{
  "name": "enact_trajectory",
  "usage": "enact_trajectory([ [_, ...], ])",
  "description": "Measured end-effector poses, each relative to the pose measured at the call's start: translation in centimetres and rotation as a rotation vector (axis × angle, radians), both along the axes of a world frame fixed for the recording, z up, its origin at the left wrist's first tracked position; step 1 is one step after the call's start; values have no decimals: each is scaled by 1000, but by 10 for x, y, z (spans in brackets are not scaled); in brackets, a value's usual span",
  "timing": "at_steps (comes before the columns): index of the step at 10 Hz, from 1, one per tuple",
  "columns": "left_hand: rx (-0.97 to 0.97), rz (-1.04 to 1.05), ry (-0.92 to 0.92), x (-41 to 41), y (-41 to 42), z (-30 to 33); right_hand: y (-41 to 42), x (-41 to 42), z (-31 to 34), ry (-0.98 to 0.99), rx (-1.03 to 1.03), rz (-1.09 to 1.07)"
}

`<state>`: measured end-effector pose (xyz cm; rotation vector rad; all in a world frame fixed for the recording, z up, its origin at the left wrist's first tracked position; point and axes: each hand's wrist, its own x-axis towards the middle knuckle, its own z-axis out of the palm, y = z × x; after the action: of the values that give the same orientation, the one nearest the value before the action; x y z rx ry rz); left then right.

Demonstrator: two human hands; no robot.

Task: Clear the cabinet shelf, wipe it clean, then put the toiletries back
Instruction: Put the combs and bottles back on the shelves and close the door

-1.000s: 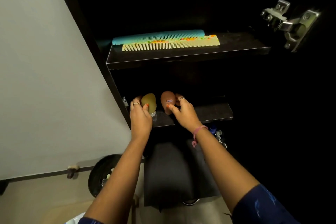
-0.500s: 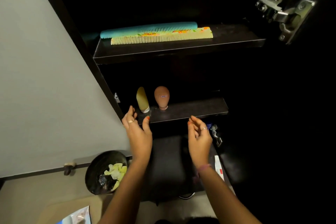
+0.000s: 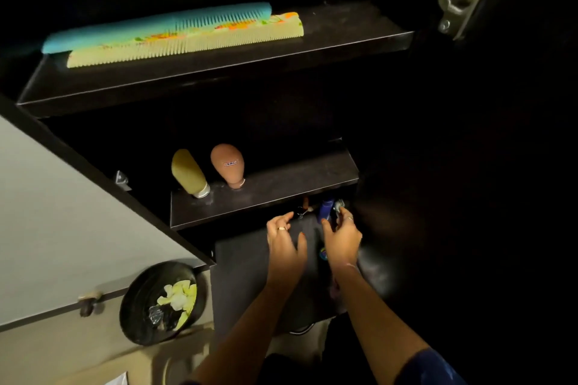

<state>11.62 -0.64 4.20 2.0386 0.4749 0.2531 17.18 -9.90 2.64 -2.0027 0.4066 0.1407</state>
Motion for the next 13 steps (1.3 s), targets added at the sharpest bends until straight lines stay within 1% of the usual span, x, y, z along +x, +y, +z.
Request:
enact_trajectory([
  [1, 35, -72, 147, 29, -3, -13, 1, 16, 1, -43, -187, 141],
  [2, 143, -172, 336, 60, -11, -21, 1, 29, -4, -68, -366, 294],
  [3, 196, -222, 458, 91, -20, -29, -1, 40, -10, -91, -413, 371],
  [4, 196, -215, 534, 109, -24, -41, -3, 49, -12, -82, -416, 402],
  [5, 89, -152, 424, 102, -28, -31, -5, 45, -10, -117, -364, 385],
  [6, 24, -85, 273, 83, -20, -26, -9, 33, -2, -115, -249, 357],
  [7, -7, -161, 166, 54, -6, -15, -19, 14, 9, -139, -200, 458],
  [8, -95, -224, 71, 23, 7, 9, -27, -7, 21, -167, -174, 583],
  [9, -220, -237, 6, -1, 14, 39, -28, -26, 47, -168, -50, 609],
  [10, -327, -231, -72, -16, 18, 71, -22, -37, 77, -198, 111, 544],
  [11, -360, -186, -212, -25, 24, 97, -15, -39, 108, -245, 321, 491],
  [12, -310, -91, -308, -34, 32, 106, -6, -20, 133, -330, 390, 433],
  [13, -299, -27, -290, -50, 41, 101, 12, 7, 146, -395, 349, 422],
])
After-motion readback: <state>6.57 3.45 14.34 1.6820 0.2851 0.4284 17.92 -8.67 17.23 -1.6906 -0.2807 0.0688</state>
